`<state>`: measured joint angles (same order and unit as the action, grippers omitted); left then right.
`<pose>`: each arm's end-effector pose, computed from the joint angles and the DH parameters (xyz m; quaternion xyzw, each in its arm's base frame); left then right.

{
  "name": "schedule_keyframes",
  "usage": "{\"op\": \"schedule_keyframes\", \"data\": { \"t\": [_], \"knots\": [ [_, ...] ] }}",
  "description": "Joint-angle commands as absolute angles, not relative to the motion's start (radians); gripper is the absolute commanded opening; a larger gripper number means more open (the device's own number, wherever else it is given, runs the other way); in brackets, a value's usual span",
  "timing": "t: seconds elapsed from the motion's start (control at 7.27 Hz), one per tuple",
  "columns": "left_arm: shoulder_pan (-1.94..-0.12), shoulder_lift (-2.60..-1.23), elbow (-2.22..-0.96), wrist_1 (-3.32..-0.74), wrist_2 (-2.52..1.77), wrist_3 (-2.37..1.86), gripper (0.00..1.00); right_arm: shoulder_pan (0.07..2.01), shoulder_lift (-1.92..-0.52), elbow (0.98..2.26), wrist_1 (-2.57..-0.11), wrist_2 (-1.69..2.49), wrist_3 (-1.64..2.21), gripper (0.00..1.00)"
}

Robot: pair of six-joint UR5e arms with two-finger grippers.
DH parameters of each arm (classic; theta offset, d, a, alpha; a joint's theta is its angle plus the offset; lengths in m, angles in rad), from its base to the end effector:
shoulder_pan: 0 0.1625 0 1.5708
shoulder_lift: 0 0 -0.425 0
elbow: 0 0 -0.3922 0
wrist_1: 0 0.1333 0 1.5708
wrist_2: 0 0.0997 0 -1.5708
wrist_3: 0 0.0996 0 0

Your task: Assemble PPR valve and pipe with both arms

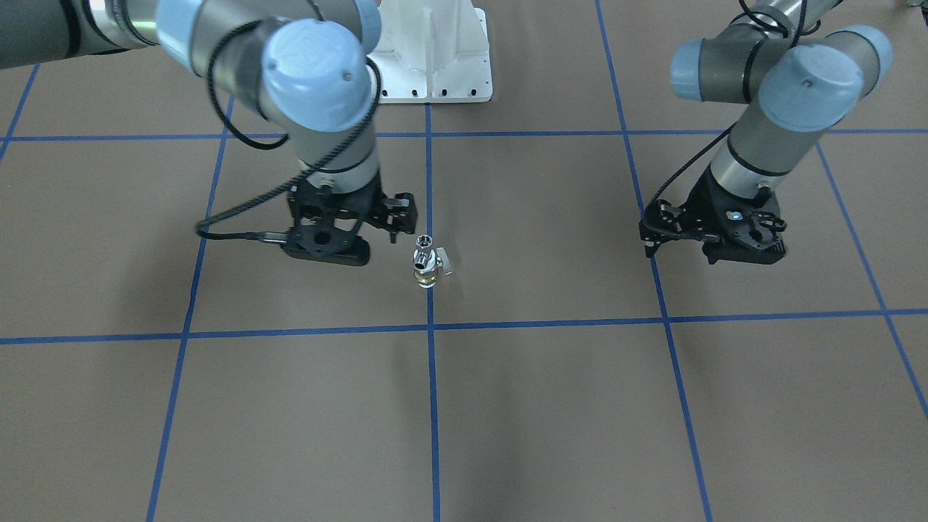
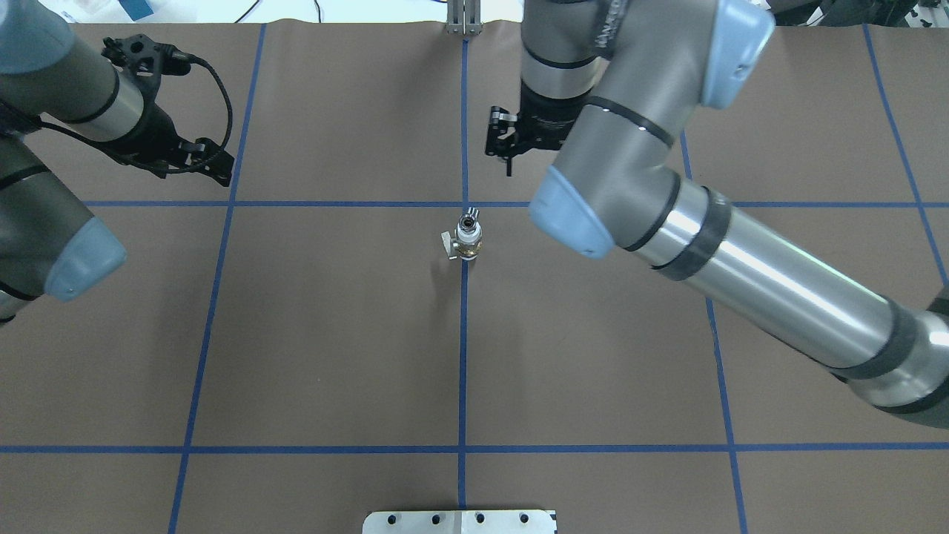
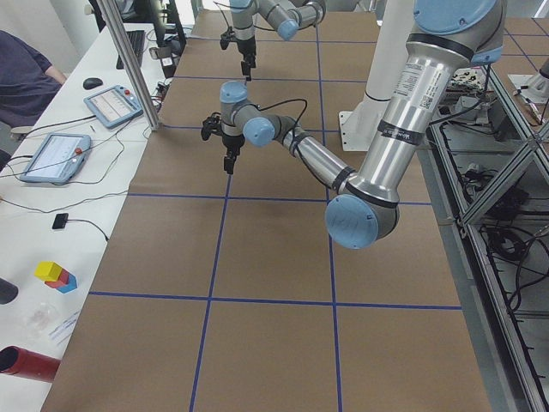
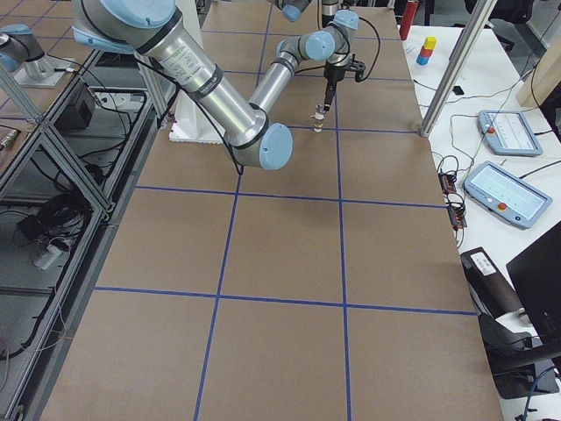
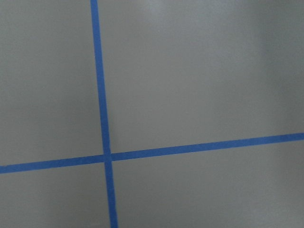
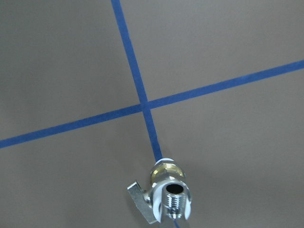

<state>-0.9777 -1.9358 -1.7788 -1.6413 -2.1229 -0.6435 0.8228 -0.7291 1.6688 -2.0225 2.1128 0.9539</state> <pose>0.2748 -0.5527 0.3549 0.0980 0.3871 0.0632 0.9146 -0.4000 -0.5516 0.1576 -0.0419 -0.3463 0.0318 0.9367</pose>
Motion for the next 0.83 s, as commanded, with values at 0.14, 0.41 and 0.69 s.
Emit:
{"op": "schedule_keyframes", "data": {
  "t": [0.14, 0.41, 0.69],
  "knots": [
    [-1.228, -1.743, -1.775, -1.595, -2.238, -0.175, 1.0, 1.183, -1.155, 1.827, -2.079, 2.172, 0.175, 0.99],
    [-1.383, -1.655, -1.763, -1.586, -2.241, -0.095, 1.0, 1.43, -1.242, 1.65, -2.077, 2.228, -0.206, 0.99],
    [-1.419, -1.591, -1.779, -1.609, -2.244, -0.097, 1.0, 1.523, -1.444, 1.621, -1.888, 2.259, -0.281, 0.99]
  ]
}}
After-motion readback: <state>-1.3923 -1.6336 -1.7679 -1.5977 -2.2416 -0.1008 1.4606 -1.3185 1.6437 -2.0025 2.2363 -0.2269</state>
